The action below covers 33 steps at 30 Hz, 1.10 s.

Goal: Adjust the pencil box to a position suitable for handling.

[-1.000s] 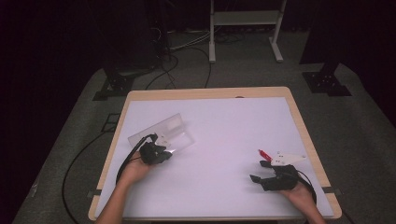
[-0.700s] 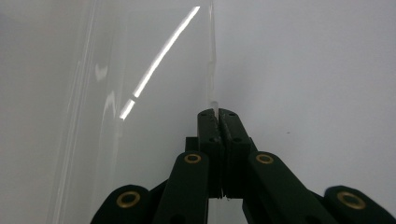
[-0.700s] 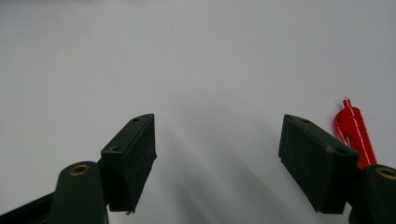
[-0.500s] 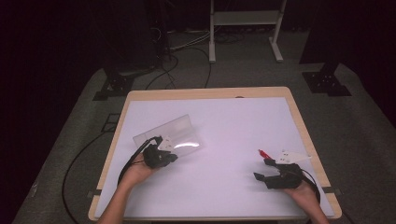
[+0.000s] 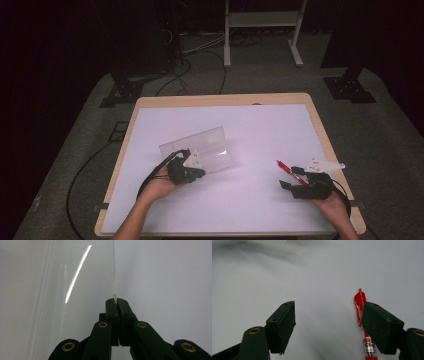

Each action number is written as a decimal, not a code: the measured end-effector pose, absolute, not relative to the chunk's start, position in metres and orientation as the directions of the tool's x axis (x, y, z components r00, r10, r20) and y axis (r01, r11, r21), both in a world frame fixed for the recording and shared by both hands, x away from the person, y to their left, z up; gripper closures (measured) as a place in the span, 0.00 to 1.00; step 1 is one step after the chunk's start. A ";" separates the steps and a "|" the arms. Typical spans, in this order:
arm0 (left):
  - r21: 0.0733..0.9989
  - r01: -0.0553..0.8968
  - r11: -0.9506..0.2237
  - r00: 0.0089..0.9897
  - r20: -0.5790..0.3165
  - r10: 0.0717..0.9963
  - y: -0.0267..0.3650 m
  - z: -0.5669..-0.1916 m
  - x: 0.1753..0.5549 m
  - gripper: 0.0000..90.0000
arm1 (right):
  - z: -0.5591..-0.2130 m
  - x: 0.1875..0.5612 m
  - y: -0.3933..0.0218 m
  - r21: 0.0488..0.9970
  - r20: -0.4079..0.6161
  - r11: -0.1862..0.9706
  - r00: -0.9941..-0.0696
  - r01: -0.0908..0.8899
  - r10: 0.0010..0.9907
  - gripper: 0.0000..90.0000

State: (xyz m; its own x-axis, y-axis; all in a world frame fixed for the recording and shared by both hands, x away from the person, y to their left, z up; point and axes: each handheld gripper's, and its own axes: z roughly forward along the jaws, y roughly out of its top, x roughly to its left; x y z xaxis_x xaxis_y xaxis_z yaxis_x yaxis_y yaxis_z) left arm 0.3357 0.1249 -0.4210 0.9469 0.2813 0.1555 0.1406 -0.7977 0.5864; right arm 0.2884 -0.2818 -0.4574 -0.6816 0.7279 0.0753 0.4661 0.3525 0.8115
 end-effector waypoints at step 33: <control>0.561 -0.007 -0.827 0.985 0.147 0.092 0.060 -0.424 0.321 0.98 | -0.459 0.293 -0.299 0.805 0.088 0.334 -0.656 0.490 0.750 0.30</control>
State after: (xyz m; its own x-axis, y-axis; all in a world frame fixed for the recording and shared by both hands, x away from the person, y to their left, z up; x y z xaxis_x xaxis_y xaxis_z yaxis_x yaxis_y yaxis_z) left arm 0.3210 0.0604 -0.4242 0.9848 0.0919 0.1472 -0.0067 -0.8275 0.5614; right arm 0.2927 -0.2991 -0.4586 -0.6560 0.7496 0.0883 0.4905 0.3344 0.8047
